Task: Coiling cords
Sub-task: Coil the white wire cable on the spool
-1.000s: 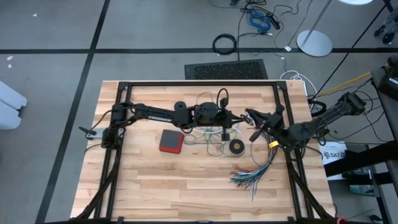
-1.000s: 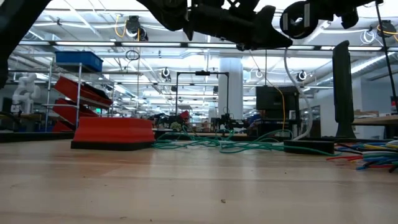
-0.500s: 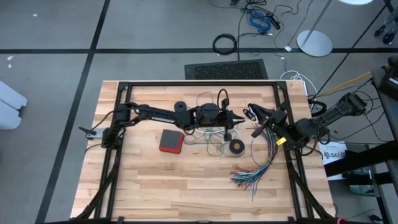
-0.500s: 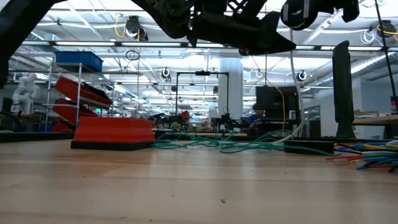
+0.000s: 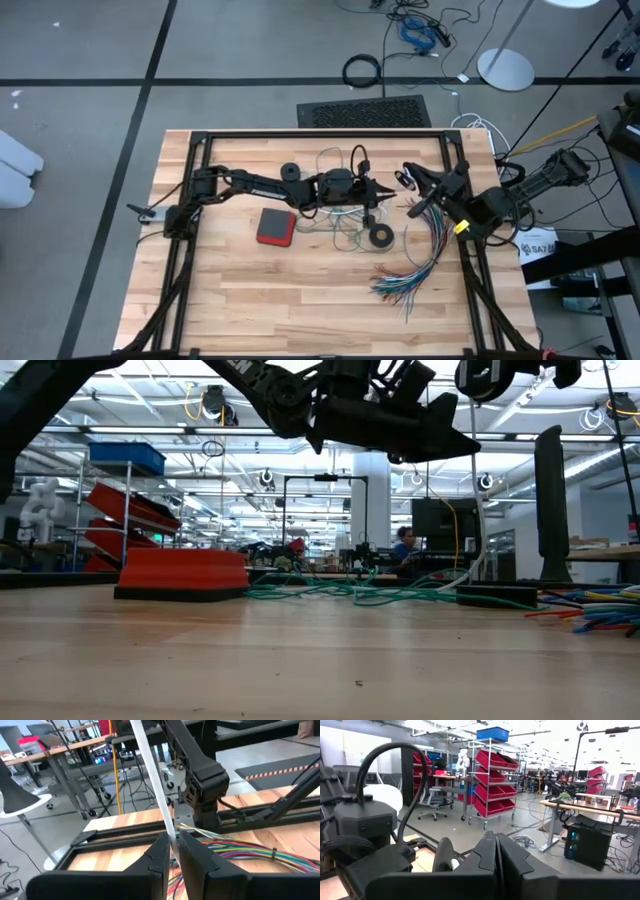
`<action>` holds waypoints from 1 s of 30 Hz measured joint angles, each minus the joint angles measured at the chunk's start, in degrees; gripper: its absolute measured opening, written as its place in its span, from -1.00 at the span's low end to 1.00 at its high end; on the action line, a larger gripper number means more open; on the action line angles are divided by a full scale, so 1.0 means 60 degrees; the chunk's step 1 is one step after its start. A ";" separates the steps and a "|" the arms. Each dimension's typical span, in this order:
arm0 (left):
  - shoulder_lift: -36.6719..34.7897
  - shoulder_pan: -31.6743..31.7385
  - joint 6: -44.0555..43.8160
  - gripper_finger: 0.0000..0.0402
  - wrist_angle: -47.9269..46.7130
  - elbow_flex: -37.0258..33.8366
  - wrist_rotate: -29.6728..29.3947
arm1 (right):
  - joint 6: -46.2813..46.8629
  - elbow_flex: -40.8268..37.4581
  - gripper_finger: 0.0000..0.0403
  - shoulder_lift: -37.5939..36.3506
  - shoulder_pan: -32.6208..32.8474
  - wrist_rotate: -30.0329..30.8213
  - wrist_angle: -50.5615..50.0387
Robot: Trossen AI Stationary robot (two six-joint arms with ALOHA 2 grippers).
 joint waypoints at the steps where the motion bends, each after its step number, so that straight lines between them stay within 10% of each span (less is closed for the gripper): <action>1: 0.0034 0.0000 -0.0018 -0.78 0.0095 0.0004 0.0001 | -0.0101 0.0000 -1.00 -0.0014 0.0001 0.0007 0.0117; 30: 0.0475 -0.0217 -0.0275 -0.99 -0.0340 0.0396 -0.0926 | 0.0505 0.0007 -1.00 0.0373 -0.0876 -0.0084 -0.0306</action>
